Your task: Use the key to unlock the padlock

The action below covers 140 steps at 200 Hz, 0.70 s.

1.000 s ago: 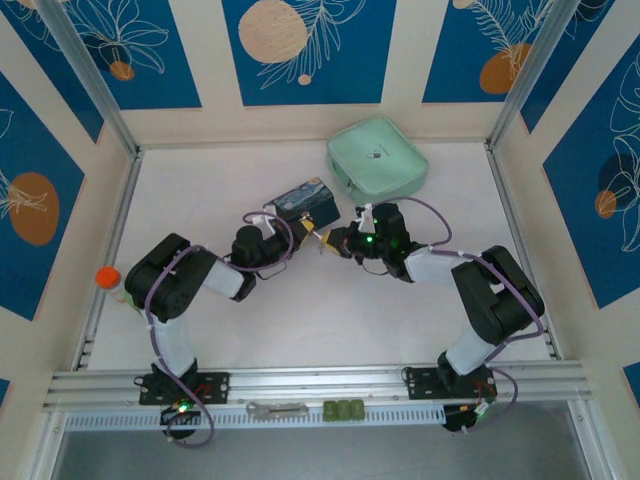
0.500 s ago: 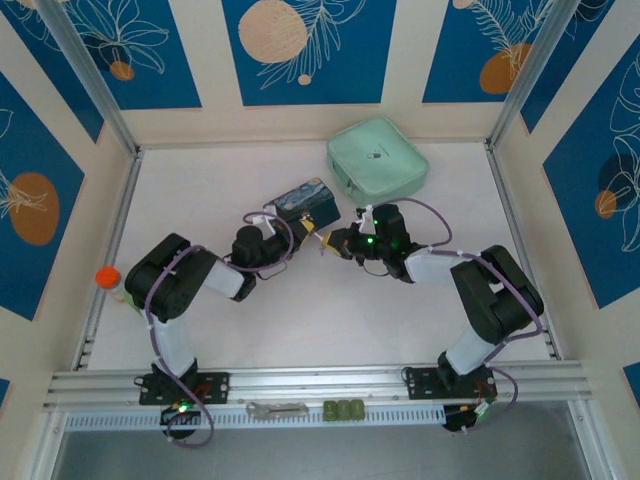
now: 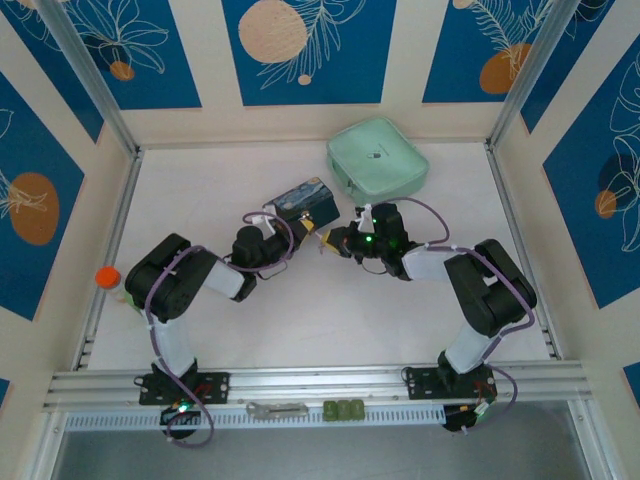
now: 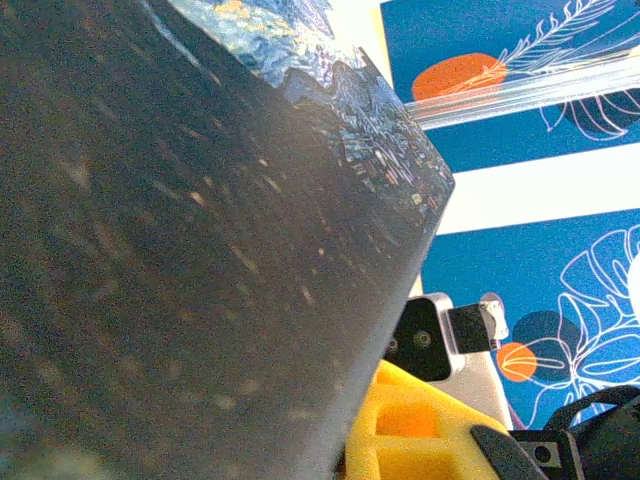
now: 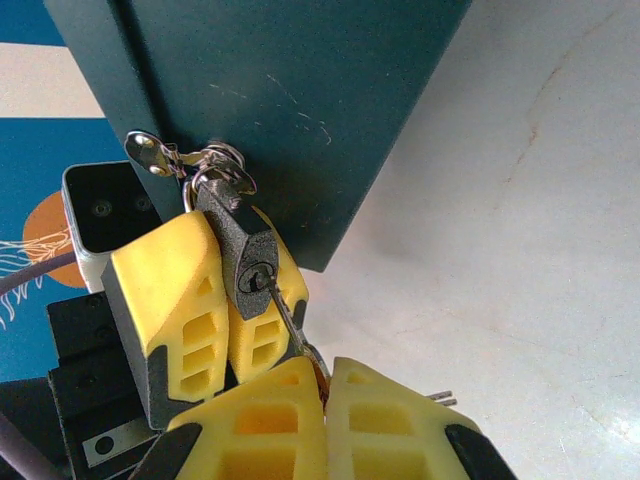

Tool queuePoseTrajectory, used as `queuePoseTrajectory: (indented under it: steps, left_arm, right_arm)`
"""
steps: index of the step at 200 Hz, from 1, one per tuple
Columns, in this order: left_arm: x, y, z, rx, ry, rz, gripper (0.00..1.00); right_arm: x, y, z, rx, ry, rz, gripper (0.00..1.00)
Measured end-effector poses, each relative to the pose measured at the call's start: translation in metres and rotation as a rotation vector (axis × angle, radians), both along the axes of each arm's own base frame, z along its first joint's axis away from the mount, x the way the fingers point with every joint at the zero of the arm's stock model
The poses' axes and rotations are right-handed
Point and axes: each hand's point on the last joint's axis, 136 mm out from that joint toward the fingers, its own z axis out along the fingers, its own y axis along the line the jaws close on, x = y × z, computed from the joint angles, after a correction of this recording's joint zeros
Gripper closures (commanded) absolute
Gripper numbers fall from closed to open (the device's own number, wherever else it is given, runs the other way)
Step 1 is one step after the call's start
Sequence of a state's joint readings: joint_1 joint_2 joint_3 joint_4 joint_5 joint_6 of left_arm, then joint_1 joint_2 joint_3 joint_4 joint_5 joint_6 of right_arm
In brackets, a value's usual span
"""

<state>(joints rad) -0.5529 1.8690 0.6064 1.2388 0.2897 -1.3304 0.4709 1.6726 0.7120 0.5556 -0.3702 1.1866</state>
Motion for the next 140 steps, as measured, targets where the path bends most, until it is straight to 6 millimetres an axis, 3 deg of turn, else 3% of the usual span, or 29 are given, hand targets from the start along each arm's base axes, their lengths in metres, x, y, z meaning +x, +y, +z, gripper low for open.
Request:
queuePoseTrajectory:
  steps: [41, 140]
  left_arm:
    - [-0.0015, -0.0021, 0.0023, -0.01, -0.002, -0.007, 1.0]
    - [0.0003, -0.0006, 0.0019, -0.009, -0.001, 0.008, 1.0]
  right_arm:
    - [-0.0015, -0.0018, 0.0076, 0.004, -0.015, -0.001, 1.0]
    - [0.0037, 0.0064, 0.0036, 0.017, -0.021, 0.035, 1.0]
